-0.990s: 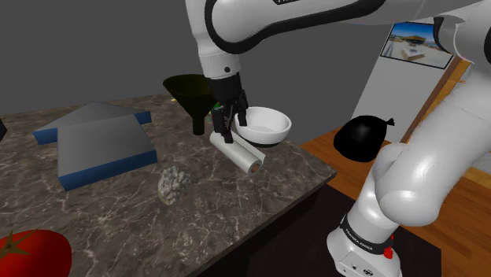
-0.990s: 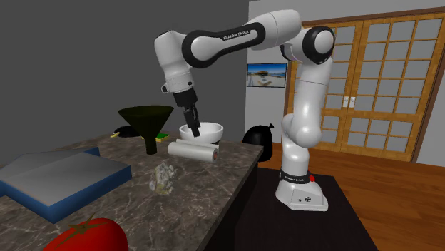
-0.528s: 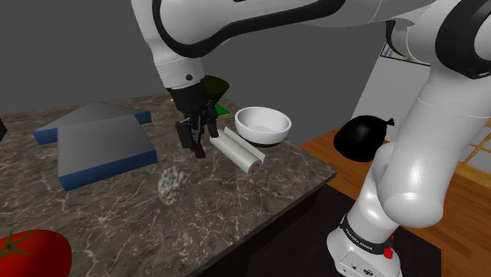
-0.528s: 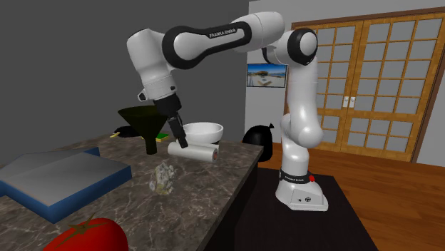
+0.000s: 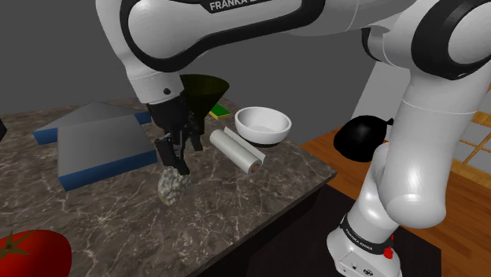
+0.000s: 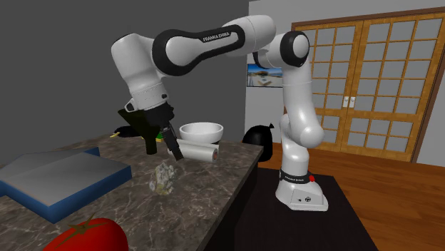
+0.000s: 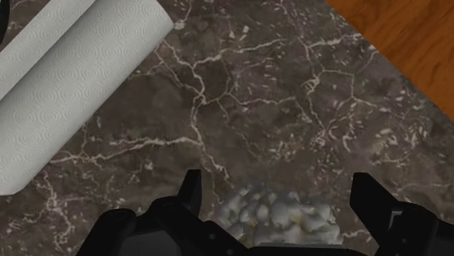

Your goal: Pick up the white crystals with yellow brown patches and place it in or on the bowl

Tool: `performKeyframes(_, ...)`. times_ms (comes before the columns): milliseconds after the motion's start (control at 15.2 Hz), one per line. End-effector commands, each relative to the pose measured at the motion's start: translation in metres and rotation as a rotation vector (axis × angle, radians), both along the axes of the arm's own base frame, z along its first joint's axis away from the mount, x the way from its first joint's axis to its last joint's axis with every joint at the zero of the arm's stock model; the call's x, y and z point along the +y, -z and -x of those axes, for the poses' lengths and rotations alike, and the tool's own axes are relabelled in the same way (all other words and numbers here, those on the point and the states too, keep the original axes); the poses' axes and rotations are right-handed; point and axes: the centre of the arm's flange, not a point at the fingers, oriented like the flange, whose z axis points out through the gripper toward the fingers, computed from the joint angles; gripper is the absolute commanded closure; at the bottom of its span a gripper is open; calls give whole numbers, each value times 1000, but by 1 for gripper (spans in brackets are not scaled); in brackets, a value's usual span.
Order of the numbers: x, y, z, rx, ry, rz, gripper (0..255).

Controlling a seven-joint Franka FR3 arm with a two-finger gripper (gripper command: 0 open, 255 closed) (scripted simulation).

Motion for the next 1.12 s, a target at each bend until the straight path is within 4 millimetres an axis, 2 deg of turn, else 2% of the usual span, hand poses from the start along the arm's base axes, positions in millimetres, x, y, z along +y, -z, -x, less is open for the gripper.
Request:
performKeyframes(0, -1, 11, 3, 0, -1, 0, 0)
performKeyframes(132, -4, 24, 7, 0, -1, 0, 0)
performKeyframes(660, -4, 24, 7, 0, -1, 0, 0)
performKeyframes(726, -4, 24, 7, 0, -1, 0, 255)
performKeyframes(1056, -4, 24, 7, 0, -1, 0, 255)
